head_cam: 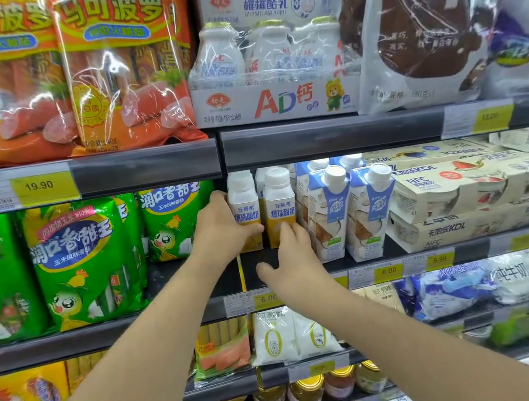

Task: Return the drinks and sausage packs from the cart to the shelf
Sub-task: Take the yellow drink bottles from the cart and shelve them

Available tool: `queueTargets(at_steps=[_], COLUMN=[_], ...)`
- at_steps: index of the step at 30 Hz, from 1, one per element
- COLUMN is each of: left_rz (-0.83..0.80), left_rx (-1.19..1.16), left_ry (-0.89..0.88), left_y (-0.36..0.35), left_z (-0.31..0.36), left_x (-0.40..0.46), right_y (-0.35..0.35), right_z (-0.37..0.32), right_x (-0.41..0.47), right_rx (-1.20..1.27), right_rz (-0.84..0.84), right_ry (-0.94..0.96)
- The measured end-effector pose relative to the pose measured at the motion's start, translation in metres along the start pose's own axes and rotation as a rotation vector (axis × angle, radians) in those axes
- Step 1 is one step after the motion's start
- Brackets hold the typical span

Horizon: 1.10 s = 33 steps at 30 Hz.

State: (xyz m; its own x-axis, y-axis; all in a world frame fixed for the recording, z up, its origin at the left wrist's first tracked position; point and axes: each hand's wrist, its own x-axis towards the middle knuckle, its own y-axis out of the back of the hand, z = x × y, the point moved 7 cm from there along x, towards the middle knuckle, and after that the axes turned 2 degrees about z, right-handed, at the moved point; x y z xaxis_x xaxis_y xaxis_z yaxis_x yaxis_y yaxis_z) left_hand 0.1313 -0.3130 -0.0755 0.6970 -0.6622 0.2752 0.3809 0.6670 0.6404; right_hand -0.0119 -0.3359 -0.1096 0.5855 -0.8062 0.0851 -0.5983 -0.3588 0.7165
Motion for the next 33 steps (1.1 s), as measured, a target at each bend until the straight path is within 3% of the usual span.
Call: queueTargets(at_steps=[5,10,33], left_rz=[-0.001,-0.012,0.018], left_rx=[0.046,0.048,0.073], left_ry=[-0.023,-0.032,-0.037], left_y=[0.004,0.004,-0.001], left_z=[0.001,0.002,0.006], left_x=[-0.006,-0.007,-0.010], right_y=[-0.005,-0.002,-0.005], right_z=[-0.004,-0.006,-0.001], right_x=[0.001,0.010,0.012], right_rx=[-0.320,-0.428,-0.467], right_rz=[-0.082,-0.111,-0.099], right_ry=[0.059,0.041,0.018])
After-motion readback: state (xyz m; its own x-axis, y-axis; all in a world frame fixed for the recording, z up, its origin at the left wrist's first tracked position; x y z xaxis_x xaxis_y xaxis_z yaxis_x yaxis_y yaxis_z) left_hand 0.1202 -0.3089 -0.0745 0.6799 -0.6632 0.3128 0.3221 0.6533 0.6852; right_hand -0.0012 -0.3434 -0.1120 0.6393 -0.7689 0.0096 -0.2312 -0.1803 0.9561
